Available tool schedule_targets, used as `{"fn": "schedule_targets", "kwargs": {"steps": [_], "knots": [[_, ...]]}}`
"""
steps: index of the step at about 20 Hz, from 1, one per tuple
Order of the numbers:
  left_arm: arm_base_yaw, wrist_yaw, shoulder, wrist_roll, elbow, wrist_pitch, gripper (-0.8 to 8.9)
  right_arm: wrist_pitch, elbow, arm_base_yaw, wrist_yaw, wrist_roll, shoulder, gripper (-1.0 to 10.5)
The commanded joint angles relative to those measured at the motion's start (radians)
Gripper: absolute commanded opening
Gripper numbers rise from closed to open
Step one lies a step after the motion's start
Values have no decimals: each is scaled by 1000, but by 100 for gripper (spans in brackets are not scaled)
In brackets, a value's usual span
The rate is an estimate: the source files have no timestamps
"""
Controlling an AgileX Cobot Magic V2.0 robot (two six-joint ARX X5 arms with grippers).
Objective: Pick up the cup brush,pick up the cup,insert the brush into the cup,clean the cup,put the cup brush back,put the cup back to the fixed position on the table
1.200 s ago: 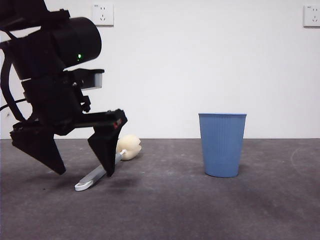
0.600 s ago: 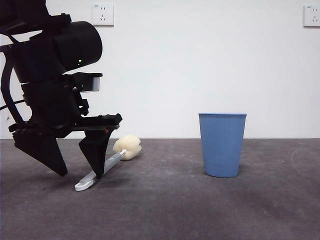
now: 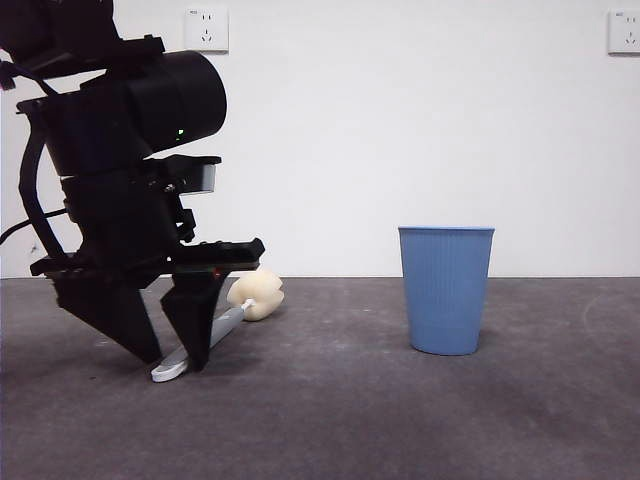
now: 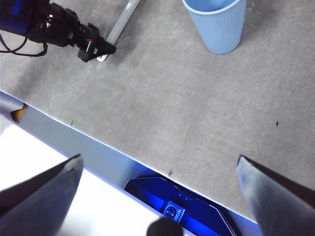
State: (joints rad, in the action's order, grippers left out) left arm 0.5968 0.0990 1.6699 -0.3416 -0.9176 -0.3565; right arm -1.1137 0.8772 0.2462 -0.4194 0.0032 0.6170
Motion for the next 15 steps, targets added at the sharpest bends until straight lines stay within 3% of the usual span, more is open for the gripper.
{"fn": "schedule_targets", "kwargs": {"steps": [1, 6, 9, 13, 15], "knots": [[13, -25, 26, -15, 11, -5, -9, 4, 3, 2, -1, 3, 0, 658], [12, -27, -39, 4, 11, -29, -9, 4, 3, 2, -2, 6, 0, 658], [10, -26, -126, 34, 5, -54, -8, 8, 3, 2, -2, 111, 5, 658], [11, -27, -280, 100, -6, -141, -8, 115, 3, 6, -40, 125, 14, 658], [10, -26, -359, 130, -6, -185, -9, 230, 3, 6, -75, 185, 18, 658]]}}
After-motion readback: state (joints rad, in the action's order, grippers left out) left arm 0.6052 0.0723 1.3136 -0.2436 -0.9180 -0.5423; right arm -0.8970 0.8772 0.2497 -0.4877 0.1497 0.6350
